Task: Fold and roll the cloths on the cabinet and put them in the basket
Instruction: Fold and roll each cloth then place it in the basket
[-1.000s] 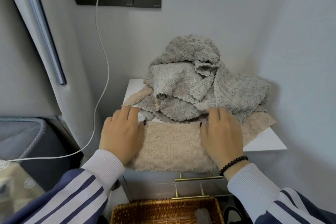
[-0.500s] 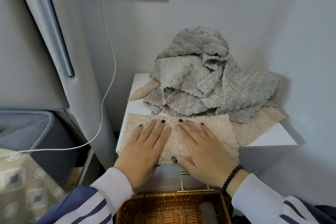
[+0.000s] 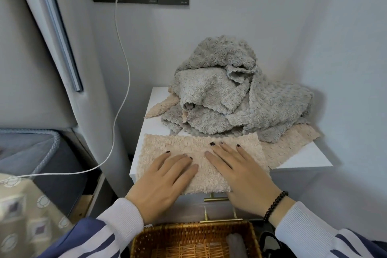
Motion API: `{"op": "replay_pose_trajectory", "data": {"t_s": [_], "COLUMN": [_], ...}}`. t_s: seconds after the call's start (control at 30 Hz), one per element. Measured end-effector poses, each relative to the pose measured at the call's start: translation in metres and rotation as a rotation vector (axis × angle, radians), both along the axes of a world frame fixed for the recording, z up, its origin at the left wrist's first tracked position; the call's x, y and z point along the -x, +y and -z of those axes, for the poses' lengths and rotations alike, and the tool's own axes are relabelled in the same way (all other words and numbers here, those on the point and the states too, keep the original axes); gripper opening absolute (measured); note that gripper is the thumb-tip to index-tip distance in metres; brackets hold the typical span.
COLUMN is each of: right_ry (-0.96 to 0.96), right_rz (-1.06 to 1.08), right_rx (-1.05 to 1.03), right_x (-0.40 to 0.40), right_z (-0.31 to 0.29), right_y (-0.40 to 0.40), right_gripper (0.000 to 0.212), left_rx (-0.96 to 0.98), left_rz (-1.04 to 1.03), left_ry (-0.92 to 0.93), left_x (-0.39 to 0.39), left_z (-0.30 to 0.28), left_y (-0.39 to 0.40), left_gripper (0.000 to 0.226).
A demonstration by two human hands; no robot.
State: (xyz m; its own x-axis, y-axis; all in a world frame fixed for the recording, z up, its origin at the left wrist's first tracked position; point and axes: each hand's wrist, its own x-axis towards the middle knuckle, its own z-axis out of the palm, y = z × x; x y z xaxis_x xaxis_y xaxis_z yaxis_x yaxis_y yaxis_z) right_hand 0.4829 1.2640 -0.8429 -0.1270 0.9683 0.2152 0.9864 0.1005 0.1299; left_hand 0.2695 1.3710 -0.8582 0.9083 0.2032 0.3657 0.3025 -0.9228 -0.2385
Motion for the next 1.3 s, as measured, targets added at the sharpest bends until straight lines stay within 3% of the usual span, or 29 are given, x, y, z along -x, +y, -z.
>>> {"op": "replay_pose_trajectory", "data": {"t_s": [0.2,0.3,0.47,0.57,0.67,0.73,0.8,0.9,1.1,1.2,1.3], "right_ry": [0.003,0.047,0.079,0.101,0.104,0.089,0.05,0.019,0.095,0.22,0.372], "right_rz": [0.115,0.138,0.106,0.087,0.106,0.136,0.156,0.153,0.085,0.027,0.058], "right_rx": [-0.081,-0.151,-0.11,-0.073,-0.043,-0.041,-0.067,-0.067,0.07,0.168,0.301], "right_x": [0.013,0.015,0.012,0.011,0.017,0.023,0.029,0.03,0.014,0.002,-0.011], "right_z": [0.011,0.006,-0.013,-0.019,-0.02,-0.017,-0.011,-0.006,-0.03,-0.043,-0.053], "right_y": [-0.001,0.002,-0.001,-0.007,-0.009,-0.009,-0.008,-0.006,-0.012,-0.017,-0.019], "right_gripper": [0.094,0.091,0.073,0.062,0.067,0.071,0.058,0.044,0.064,0.061,0.053], "left_rx": [-0.034,0.03,-0.007,0.01,0.047,0.042,0.039,0.032,-0.022,0.08,0.162], "left_rz": [-0.099,-0.14,-0.097,-0.104,-0.128,-0.134,-0.133,-0.104,-0.025,-0.037,-0.041], "left_ry": [0.025,0.078,-0.03,-0.025,0.001,0.009,0.003,-0.014,-0.023,0.056,0.1], "left_x": [-0.007,-0.006,-0.005,-0.005,-0.007,-0.008,-0.008,-0.006,0.003,0.011,0.018], "left_z": [-0.003,-0.008,-0.012,-0.012,-0.01,-0.009,-0.01,-0.015,-0.023,-0.025,-0.029], "left_y": [-0.011,-0.012,-0.01,-0.011,-0.014,-0.015,-0.016,-0.017,-0.014,-0.008,0.0], "left_gripper": [0.063,0.086,0.054,0.06,0.07,0.06,0.048,0.05,0.047,0.079,0.095]}}
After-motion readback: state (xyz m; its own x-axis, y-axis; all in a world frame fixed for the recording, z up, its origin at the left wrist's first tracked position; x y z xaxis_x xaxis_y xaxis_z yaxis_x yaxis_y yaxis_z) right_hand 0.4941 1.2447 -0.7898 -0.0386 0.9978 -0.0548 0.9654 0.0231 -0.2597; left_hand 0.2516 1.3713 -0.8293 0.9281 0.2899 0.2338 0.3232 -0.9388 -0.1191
